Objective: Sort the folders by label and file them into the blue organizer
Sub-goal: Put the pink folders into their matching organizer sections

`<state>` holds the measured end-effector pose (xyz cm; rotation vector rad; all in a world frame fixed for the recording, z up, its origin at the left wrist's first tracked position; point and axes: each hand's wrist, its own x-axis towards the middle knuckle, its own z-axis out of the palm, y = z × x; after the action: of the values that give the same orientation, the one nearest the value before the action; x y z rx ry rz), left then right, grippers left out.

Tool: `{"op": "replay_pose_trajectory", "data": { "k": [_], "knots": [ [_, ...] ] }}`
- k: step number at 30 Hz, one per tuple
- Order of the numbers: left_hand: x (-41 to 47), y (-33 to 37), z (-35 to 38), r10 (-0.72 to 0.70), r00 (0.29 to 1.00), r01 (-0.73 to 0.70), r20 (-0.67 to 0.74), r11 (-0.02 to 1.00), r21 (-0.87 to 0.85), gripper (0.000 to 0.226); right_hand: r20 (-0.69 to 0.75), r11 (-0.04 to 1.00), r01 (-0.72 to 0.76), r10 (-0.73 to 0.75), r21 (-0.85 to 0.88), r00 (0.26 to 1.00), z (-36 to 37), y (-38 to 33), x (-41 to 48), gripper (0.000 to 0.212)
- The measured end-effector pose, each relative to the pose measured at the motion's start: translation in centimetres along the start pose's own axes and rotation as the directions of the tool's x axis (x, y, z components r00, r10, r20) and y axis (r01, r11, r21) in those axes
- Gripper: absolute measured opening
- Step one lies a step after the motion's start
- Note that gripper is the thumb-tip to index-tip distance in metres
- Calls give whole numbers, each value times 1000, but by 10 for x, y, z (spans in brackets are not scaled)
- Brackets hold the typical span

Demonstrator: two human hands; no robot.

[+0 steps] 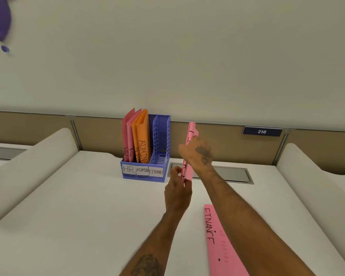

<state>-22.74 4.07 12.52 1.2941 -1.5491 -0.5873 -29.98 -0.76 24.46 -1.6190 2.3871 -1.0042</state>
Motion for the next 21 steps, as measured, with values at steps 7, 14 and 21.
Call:
{"op": "replay_pose_trajectory", "data": {
  "k": [7, 14, 21],
  "knots": [
    [49, -37, -58, 79, 986, -82, 150, 997, 15, 40, -17, 996, -27, 29, 89, 999, 28, -60, 13, 16],
    [128, -78, -141, 249, 915, -277, 317, 960, 45, 62, -92, 990, -27, 40, 138, 995, 51, -120, 31, 32],
    [232, -96, -177, 331, 861, -477, 386, 790, 386, 64, -178, 979, 64, -30, 193, 984, 67, -153, 61, 28]
  ]
}}
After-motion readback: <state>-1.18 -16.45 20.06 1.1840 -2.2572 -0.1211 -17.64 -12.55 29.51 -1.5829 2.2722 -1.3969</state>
